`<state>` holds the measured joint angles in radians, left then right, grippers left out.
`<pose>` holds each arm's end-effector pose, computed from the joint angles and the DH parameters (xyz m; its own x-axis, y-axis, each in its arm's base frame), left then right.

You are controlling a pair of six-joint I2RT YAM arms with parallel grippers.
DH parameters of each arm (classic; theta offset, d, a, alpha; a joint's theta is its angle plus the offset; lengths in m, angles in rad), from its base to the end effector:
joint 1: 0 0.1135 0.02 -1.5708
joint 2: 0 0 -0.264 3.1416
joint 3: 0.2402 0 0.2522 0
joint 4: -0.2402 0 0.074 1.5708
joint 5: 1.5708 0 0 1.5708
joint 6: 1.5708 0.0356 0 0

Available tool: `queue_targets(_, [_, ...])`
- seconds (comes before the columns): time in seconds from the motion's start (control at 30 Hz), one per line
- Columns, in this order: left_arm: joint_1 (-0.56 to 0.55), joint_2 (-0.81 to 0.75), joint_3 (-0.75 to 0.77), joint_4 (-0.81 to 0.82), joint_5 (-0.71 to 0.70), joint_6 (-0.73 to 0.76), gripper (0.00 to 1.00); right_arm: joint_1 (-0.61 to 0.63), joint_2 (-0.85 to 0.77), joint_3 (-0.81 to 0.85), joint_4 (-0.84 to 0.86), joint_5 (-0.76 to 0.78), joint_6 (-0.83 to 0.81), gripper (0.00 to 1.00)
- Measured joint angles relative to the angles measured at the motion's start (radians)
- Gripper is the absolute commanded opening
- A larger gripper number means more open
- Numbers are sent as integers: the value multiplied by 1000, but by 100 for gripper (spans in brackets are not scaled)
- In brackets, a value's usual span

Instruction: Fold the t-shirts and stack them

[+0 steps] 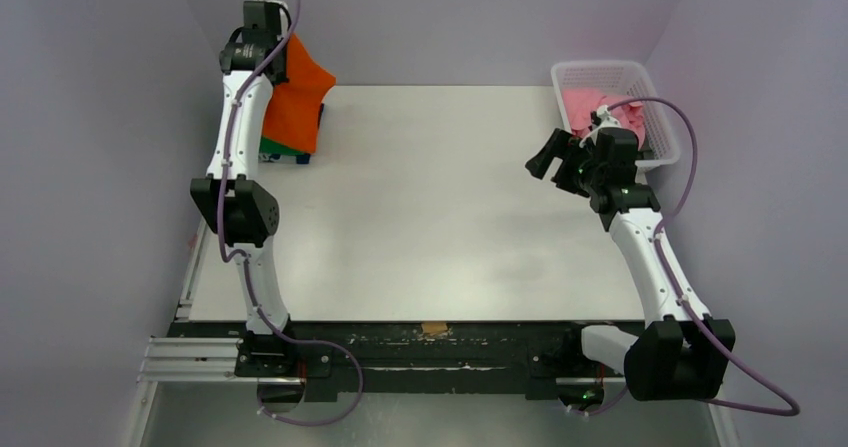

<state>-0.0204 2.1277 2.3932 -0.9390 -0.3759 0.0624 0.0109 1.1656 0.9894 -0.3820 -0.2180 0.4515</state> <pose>0.4641 0.0036 0.3930 -0.6391 0.0711 -0.7658 -0.2285 0.9332 0.2773 0.2598 0.0105 0.3146 -0.5612 0.4199 -0.7132 0.0565 0.8792 0.4732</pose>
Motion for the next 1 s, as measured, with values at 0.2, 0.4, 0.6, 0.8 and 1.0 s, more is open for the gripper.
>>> queue_targets(0.2, [1,0,27,5,18,0,0,0,-1,-1,0,28,0,90])
queue_targets(0.4, [17,2,27,6,33,0,0,0,17,-1,0,45,-1,90])
queue_targets(0.6, [67,35,27,21,56,-14,0,0,47,-1,-9,61,-1,90])
queue_targets(0.8, [117,132,27,69,109,-34,0,0,62,-1,-17,97,-2,90])
queue_targets(1.0, [160,237,51,134,138,-72,0,0,80,-1,-17,124,-5,90])
